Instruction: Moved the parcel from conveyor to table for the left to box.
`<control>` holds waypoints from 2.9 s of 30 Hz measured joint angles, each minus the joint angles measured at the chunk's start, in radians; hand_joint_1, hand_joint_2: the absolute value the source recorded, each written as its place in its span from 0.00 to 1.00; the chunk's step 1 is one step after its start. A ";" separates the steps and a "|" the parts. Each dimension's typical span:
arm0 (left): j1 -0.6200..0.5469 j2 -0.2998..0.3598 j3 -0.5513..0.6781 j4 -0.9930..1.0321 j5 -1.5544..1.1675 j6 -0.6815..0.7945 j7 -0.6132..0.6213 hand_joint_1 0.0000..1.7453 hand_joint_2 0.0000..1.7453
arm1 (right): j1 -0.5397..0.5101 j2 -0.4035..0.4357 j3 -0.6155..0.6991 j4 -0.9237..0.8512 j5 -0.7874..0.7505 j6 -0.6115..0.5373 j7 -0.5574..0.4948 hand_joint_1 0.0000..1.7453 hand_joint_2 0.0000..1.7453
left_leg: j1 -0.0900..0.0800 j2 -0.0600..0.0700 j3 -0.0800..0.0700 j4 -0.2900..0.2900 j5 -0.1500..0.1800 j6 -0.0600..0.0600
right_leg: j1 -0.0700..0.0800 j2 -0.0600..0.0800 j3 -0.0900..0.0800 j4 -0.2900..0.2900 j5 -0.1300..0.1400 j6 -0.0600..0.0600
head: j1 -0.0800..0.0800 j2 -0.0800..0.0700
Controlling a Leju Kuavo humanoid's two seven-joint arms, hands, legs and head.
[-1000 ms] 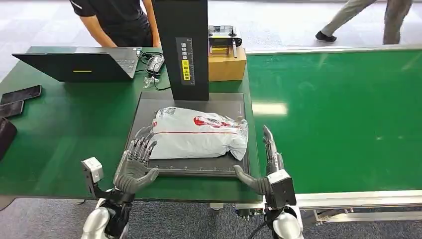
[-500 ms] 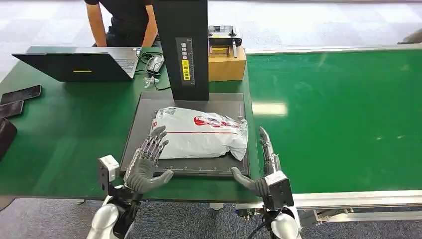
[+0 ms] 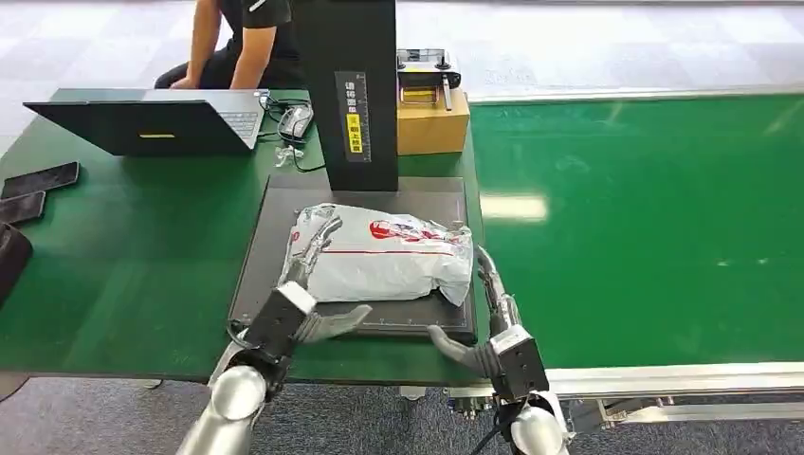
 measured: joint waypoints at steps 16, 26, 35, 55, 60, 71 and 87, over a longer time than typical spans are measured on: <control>-0.158 0.005 -0.095 0.167 -0.504 0.112 0.328 0.00 1.00 | 0.002 0.011 -0.005 0.000 0.052 -0.007 0.025 0.00 1.00 | 0.000 0.000 0.000 0.000 0.000 0.000 | 0.000 0.000 0.000 0.000 0.000 0.000 | 0.000 0.000; -0.206 0.013 -0.028 0.356 -0.606 -0.041 0.456 0.00 1.00 | 0.043 0.015 -0.093 -0.046 0.034 -0.105 0.065 0.00 1.00 | 0.000 0.000 0.000 0.000 0.000 0.000 | 0.000 0.000 0.000 0.000 0.000 0.000 | 0.000 0.000; -0.260 0.013 -0.015 0.447 -0.614 -0.037 0.441 0.67 1.00 | 0.071 0.016 -0.134 -0.070 -0.014 -0.110 0.050 0.00 1.00 | 0.000 0.000 0.004 0.000 0.000 0.000 | 0.000 0.000 0.004 0.000 0.000 0.000 | 0.000 0.000; -0.237 0.021 0.019 0.448 -0.529 0.060 0.355 1.00 1.00 | 0.081 0.016 -0.139 -0.071 -0.043 -0.112 0.050 0.00 1.00 | 0.000 0.000 0.003 0.000 0.001 0.000 | 0.000 0.000 0.003 0.000 0.001 -0.001 | 0.000 0.000; -0.234 0.023 0.019 0.448 -0.527 0.065 0.354 1.00 1.00 | 0.081 0.016 -0.139 -0.070 -0.046 -0.112 0.050 0.00 1.00 | 0.000 0.000 0.003 0.000 0.001 0.000 | 0.000 0.000 0.003 0.000 0.001 -0.001 | 0.000 0.000; -0.220 0.060 0.039 0.443 -0.558 0.223 0.387 1.00 1.00 | 0.084 0.016 -0.139 -0.069 -0.048 -0.114 0.050 0.00 1.00 | 0.000 0.000 0.003 -0.001 0.001 -0.001 | 0.000 0.000 0.002 0.000 0.001 -0.001 | 0.000 0.000; -0.215 0.130 0.155 0.413 -0.581 0.237 0.384 1.00 1.00 | 0.092 0.016 -0.140 -0.069 -0.048 -0.120 0.050 0.00 1.00 | 0.000 0.000 0.000 -0.001 0.002 -0.001 | 0.000 0.000 0.001 0.000 0.001 -0.001 | 0.000 0.000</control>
